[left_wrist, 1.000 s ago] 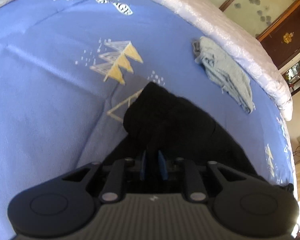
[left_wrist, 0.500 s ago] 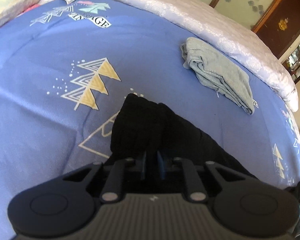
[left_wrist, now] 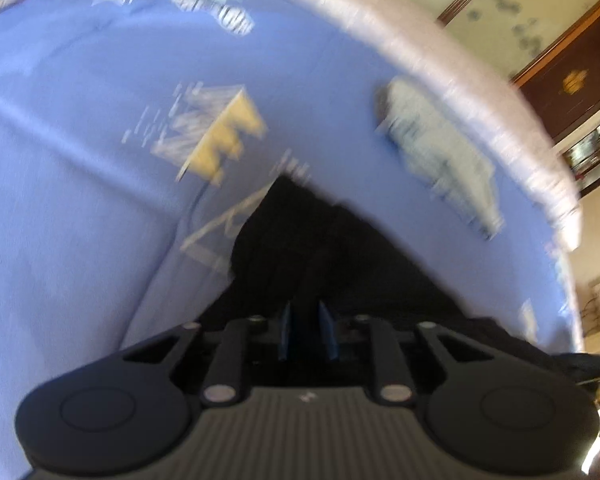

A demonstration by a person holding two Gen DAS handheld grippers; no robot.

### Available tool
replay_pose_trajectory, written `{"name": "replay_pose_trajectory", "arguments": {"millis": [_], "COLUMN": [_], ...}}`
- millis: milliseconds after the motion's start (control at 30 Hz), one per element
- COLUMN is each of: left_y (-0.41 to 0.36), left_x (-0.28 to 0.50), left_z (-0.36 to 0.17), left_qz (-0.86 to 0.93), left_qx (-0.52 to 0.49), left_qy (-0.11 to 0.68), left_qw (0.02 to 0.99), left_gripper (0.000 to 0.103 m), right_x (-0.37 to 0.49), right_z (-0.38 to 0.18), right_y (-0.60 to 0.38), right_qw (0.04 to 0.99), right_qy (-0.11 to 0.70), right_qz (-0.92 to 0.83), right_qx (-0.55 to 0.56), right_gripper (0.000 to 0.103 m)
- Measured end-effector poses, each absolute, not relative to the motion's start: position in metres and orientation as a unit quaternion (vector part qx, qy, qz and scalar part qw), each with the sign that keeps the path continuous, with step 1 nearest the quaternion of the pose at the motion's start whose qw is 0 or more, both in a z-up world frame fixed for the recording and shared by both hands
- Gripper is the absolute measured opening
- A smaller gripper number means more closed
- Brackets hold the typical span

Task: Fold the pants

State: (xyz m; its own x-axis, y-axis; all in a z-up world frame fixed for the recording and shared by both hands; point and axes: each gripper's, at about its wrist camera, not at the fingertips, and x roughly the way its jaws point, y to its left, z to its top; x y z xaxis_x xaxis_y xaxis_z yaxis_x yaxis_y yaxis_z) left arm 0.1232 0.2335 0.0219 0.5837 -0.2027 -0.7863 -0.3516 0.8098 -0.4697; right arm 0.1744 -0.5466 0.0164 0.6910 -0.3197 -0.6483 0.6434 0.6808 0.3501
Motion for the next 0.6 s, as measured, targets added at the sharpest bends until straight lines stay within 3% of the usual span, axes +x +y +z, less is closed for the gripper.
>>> {"name": "replay_pose_trajectory", "arguments": {"millis": [33, 133, 233, 433, 600], "left_y": [0.233, 0.24, 0.257, 0.265, 0.231], "left_x": [0.12, 0.107, 0.099, 0.131, 0.185], "left_z": [0.019, 0.025, 0.044, 0.07, 0.065], "left_qz": [0.045, 0.046, 0.065, 0.08, 0.057], "left_qx": [-0.306, -0.299, -0.295, -0.269, -0.184], "left_qy": [0.461, 0.452, 0.425, 0.396, 0.425], "left_qw": [0.832, 0.84, 0.853, 0.874, 0.884], "left_gripper": [0.02, 0.035, 0.037, 0.048, 0.06], "right_x": [0.166, 0.127, 0.118, 0.162, 0.224], "right_z": [0.0, -0.028, -0.026, 0.024, 0.025], "right_y": [-0.554, -0.575, -0.578, -0.532, -0.49], "right_qw": [0.852, 0.822, 0.828, 0.876, 0.88], "right_qy": [0.307, 0.3, 0.294, 0.275, 0.315], "right_qz": [-0.315, -0.349, -0.343, -0.248, -0.204], "right_qx": [0.285, 0.335, 0.331, 0.31, 0.292], "right_gripper": [0.054, 0.054, 0.054, 0.054, 0.062]}}
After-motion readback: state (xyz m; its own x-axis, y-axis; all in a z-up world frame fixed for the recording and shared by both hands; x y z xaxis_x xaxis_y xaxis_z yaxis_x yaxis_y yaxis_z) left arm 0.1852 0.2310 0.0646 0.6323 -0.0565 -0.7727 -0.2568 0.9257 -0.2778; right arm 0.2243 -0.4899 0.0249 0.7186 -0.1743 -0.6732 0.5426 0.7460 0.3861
